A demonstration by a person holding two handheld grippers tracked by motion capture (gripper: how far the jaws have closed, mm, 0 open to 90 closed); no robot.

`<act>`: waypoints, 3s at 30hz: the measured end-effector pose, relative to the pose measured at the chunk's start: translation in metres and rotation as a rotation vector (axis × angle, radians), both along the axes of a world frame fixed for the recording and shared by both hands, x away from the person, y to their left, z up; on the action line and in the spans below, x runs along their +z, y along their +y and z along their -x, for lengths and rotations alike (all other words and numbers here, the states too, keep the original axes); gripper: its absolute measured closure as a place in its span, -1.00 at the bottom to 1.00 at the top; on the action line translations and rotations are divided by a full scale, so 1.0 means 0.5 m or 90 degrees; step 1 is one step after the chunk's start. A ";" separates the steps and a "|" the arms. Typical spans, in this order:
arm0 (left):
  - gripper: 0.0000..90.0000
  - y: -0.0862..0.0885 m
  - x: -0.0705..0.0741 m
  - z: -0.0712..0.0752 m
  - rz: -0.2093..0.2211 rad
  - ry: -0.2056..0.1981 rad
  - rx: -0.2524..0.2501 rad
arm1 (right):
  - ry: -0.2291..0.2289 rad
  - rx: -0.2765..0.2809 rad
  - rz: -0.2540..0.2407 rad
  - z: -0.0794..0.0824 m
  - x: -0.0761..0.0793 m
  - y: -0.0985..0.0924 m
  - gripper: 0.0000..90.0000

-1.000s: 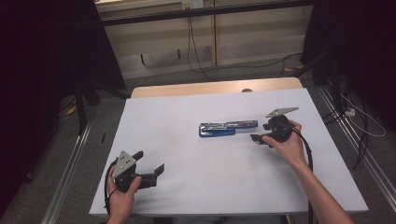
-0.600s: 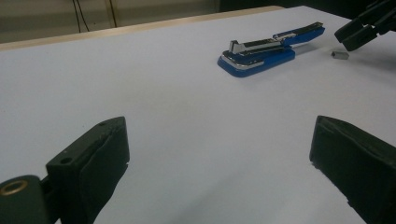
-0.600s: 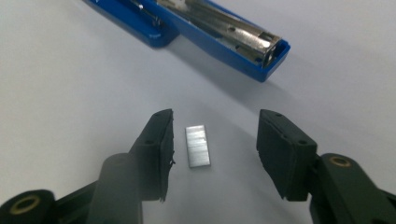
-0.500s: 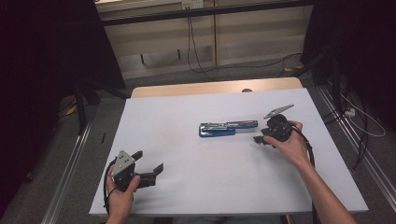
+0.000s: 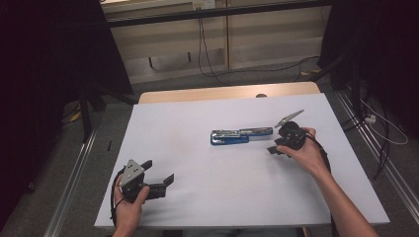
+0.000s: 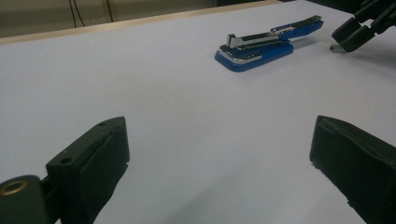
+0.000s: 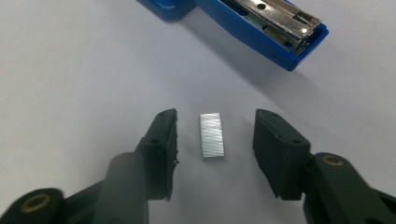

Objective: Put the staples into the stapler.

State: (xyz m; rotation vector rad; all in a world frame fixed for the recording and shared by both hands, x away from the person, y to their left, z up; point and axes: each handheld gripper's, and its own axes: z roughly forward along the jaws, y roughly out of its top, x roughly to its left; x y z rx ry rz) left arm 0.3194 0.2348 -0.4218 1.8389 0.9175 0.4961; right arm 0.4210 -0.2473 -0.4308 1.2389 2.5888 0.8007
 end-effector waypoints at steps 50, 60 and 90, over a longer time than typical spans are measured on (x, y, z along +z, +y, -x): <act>-0.90 -0.001 -0.001 0.003 -0.007 0.001 0.002 | 0.013 0.009 -0.006 0.004 0.000 0.002 0.76; -0.91 0.000 0.000 0.004 -0.008 0.001 0.000 | -0.032 0.015 -0.037 0.008 0.011 0.001 0.76; -0.91 -0.005 -0.001 0.001 -0.020 0.004 -0.016 | -0.129 0.016 -0.148 0.011 0.046 0.001 0.76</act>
